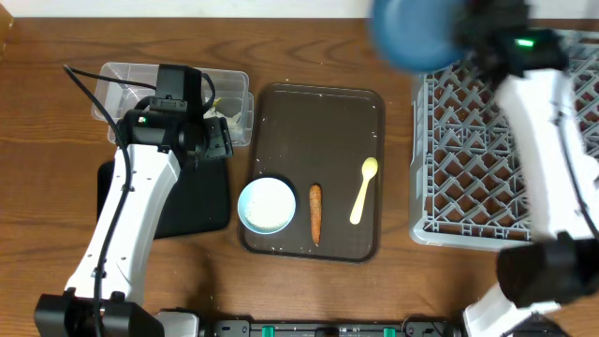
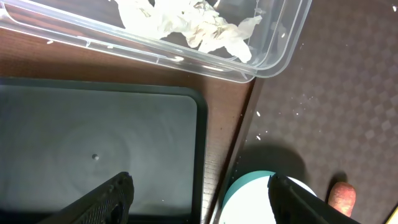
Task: Sort waste into correct bins and load items into the dishwasher rack
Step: 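Lift the blue bowl with the right gripper and set it in the rack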
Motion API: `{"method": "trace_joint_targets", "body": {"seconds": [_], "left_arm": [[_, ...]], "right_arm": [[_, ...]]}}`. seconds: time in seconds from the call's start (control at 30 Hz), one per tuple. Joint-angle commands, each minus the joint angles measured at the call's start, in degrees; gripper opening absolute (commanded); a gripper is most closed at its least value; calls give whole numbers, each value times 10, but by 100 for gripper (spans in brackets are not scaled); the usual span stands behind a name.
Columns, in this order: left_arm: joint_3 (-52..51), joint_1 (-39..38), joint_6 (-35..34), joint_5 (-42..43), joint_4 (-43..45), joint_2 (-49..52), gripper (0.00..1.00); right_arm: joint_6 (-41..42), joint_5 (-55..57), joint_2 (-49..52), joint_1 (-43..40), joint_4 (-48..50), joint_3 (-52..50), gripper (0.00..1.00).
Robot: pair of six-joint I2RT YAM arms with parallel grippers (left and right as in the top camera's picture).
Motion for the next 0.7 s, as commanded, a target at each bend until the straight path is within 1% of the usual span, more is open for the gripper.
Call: {"method": "trace_joint_targets", "body": {"seconds": [0.0,0.07,0.13,0.23,0.5,0.67], "left_arm": [[-4,3,7,-7,0,-1,72],[-4,3,7,-7,0,-1,72],[-4,3,7,-7,0,-1,72],[-4,3,7,-7,0,-1,72],[-4,3,7,-7,0,-1,72],[-4,3,7,-7,1,-1,72]], "right_arm": [[-108,141,-7,-40,27,3,1],[-165,172,-7,-66,59,3,1],[-219,175,-5,-90,81,3,1],[-273,176,-1,-123,107,3,1],[-343,179,19,-198,152,3,1],[-380,232,53,-235,190,3,1]]}}
